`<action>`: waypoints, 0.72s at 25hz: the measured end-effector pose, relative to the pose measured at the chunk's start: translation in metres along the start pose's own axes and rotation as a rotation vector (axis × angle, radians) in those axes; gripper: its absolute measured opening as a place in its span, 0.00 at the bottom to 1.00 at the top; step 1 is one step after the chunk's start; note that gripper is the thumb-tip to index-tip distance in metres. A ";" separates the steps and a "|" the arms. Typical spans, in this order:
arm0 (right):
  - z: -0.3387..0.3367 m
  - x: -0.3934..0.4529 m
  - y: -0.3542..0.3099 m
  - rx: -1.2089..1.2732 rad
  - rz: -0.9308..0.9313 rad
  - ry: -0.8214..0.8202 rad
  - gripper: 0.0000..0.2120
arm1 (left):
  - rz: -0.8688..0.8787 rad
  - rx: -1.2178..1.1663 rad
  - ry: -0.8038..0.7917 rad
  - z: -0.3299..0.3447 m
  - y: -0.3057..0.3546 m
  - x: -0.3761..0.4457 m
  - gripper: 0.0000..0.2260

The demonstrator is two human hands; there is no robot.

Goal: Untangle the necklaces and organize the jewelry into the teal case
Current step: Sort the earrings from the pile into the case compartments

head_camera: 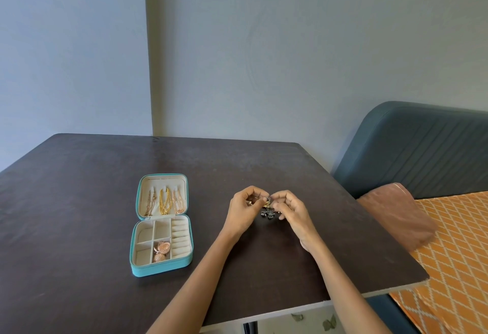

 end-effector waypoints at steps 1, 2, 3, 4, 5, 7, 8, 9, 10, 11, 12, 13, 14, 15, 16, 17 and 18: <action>0.000 -0.001 -0.001 0.004 -0.028 0.005 0.04 | 0.009 0.000 -0.005 0.000 0.001 0.000 0.07; -0.001 -0.001 -0.002 -0.002 -0.058 0.013 0.05 | 0.009 -0.006 -0.009 0.000 0.001 -0.001 0.08; -0.001 -0.002 -0.003 -0.008 -0.081 0.019 0.05 | 0.001 -0.013 -0.007 0.000 0.001 -0.001 0.08; -0.001 -0.002 -0.004 -0.015 -0.101 0.023 0.04 | -0.008 -0.020 -0.001 0.000 0.001 -0.001 0.08; 0.000 -0.002 -0.004 -0.012 -0.114 0.027 0.04 | -0.016 -0.031 0.002 -0.001 0.000 0.000 0.07; -0.001 -0.002 -0.005 0.036 -0.123 0.042 0.03 | -0.023 -0.072 -0.024 0.000 0.001 0.000 0.07; -0.003 -0.002 -0.005 0.068 -0.114 0.055 0.04 | -0.020 -0.091 -0.050 0.001 0.003 0.000 0.08; -0.003 -0.003 -0.006 0.095 -0.102 0.069 0.05 | -0.014 -0.097 -0.071 0.002 0.005 -0.001 0.08; -0.004 -0.003 -0.006 0.116 -0.089 0.080 0.06 | -0.008 -0.095 -0.080 0.002 0.007 -0.002 0.09; -0.003 -0.004 -0.007 0.135 -0.079 0.083 0.07 | -0.003 -0.090 -0.072 0.003 0.009 -0.004 0.10; -0.002 -0.004 -0.007 0.158 -0.070 0.081 0.08 | 0.001 -0.087 -0.049 0.002 0.011 -0.005 0.11; 0.000 -0.005 -0.009 0.193 -0.066 0.078 0.09 | 0.007 -0.087 -0.021 0.001 0.014 -0.007 0.11; 0.002 -0.005 -0.011 0.241 -0.065 0.078 0.08 | 0.015 -0.091 0.007 0.001 0.017 -0.008 0.11; 0.003 -0.006 -0.014 0.295 -0.068 0.077 0.08 | 0.027 -0.091 0.031 0.001 0.022 -0.011 0.11; 0.006 -0.007 -0.016 0.348 -0.074 0.073 0.08 | 0.046 -0.069 0.057 0.000 0.027 -0.013 0.11; 0.008 -0.008 -0.020 0.398 -0.082 0.063 0.07 | 0.077 -0.019 0.083 0.000 0.033 -0.015 0.10; 0.010 -0.009 -0.024 0.442 -0.087 0.048 0.07 | 0.115 0.058 0.101 -0.002 0.040 -0.017 0.10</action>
Point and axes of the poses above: each hand's wrist, its own x-axis towards the middle knuckle, its own z-axis out of the palm, y = z × x, the point moved 3 cm from there along x, towards the middle knuckle, and after that the axes turned 7 degrees about -y, right-handed, at the moved point
